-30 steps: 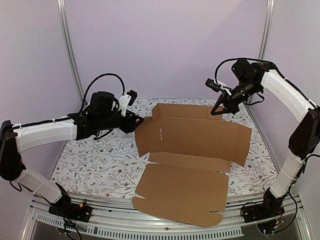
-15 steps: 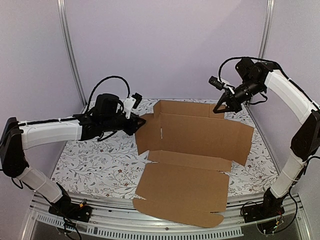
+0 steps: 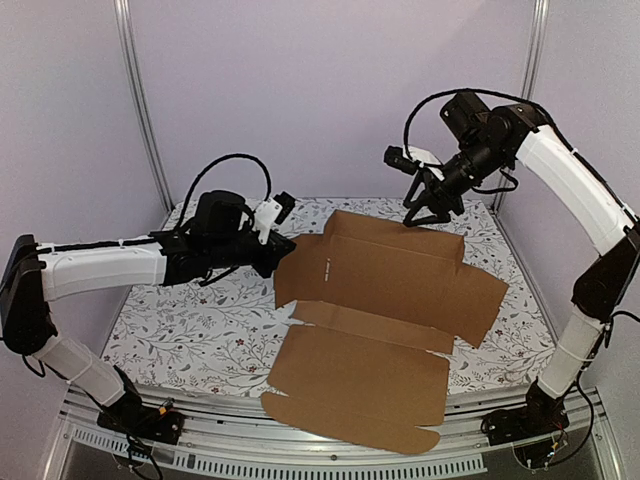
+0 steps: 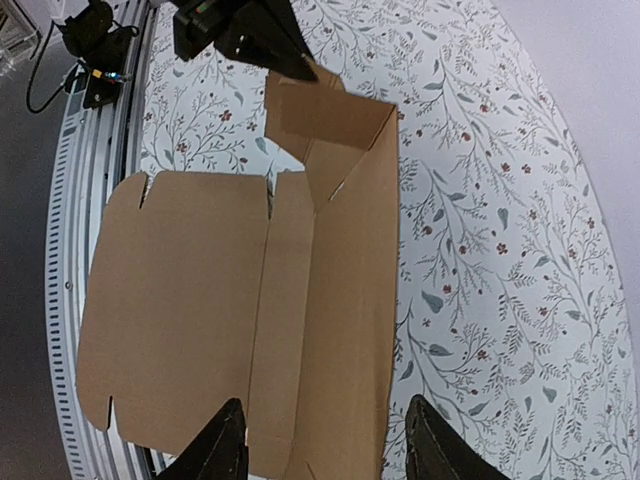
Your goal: Fold the paper box
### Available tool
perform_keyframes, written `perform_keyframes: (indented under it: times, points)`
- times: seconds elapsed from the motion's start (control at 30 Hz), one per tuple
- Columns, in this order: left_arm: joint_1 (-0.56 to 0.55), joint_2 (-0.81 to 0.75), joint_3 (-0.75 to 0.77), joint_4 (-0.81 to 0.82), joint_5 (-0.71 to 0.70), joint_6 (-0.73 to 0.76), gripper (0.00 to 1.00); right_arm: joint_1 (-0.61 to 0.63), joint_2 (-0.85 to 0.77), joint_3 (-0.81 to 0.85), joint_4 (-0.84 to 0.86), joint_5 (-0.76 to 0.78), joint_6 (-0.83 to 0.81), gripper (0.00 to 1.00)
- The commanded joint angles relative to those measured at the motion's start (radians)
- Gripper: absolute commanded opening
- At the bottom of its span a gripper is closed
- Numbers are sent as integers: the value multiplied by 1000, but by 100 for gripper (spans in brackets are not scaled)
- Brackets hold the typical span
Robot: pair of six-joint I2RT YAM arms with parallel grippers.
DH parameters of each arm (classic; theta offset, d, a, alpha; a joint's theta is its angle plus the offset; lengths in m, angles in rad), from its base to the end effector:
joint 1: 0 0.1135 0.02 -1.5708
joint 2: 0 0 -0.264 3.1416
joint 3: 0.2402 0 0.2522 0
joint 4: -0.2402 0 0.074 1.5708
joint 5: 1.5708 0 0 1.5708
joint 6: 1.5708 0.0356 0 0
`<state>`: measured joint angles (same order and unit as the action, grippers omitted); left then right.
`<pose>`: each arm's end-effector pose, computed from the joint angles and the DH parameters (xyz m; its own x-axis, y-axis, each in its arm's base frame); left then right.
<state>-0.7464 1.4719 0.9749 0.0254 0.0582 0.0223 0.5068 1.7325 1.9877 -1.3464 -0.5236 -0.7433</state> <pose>0.2449 -0.2293 0.2624 -0.3175 0.3240 -0.8912 0.7232 0.6906 -0.0066 0.2823 0.1771 0.4009 -0.1501 -0.7537 -0.6399 -0.9829 0.1836 0.0143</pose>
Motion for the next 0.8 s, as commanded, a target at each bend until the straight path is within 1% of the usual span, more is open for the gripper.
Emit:
perform_keyframes:
  times: [0.0,0.1,0.23,0.4,0.63,0.7,0.77]
  points:
    - [-29,-31,13,24,-30,41,0,11,114,177,-126,105,69,51]
    - [-35,-42,12,24,-51,51,0,20,177,225,-151,124,77,45]
    - [-42,-58,10,22,-55,64,0,46,188,210,-163,143,70,44]
    - [-45,-64,13,20,-91,77,0,62,191,198,-172,148,87,47]
    - [-50,-61,10,20,-96,85,0,63,162,222,-134,192,140,49]
    - [-51,-62,6,22,-99,85,0,63,137,229,-122,175,148,49]
    - [-53,-62,4,24,-102,87,0,63,113,228,-128,118,145,51]
